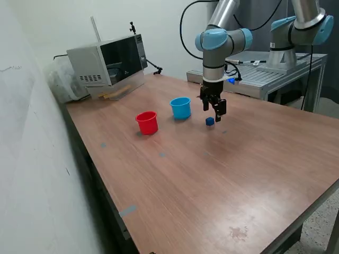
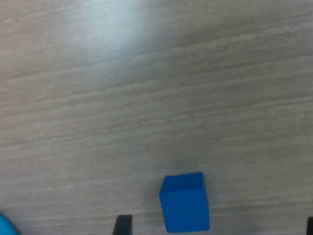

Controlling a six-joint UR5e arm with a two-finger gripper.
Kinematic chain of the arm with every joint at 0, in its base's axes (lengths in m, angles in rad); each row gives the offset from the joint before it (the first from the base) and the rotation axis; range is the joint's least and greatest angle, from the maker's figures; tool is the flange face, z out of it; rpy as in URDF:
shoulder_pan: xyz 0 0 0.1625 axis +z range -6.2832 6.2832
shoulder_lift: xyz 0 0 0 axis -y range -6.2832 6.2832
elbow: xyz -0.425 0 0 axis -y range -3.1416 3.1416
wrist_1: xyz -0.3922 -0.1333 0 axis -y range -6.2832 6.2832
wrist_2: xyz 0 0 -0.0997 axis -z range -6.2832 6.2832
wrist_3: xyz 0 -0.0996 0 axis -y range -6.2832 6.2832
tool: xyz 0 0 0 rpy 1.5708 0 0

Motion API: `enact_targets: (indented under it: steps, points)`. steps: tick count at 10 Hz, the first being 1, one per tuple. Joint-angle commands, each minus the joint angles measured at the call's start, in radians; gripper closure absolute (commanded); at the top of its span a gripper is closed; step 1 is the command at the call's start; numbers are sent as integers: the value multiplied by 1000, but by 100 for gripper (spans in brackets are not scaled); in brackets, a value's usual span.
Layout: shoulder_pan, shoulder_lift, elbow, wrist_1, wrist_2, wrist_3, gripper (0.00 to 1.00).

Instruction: Place red objects in the red bin, and blue objects in the blue bin.

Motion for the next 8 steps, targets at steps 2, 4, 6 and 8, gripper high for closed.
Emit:
enact_targets:
  steps: [2,4,6,8]
  points:
    - [-16,26,-2,-2,0,-19,0]
    - [-16,26,1,-2,-1,-32,0]
    - [-16,26,-4,-2,-1,-34,0]
    - [-18,26,-2,-2,-1,-51,0]
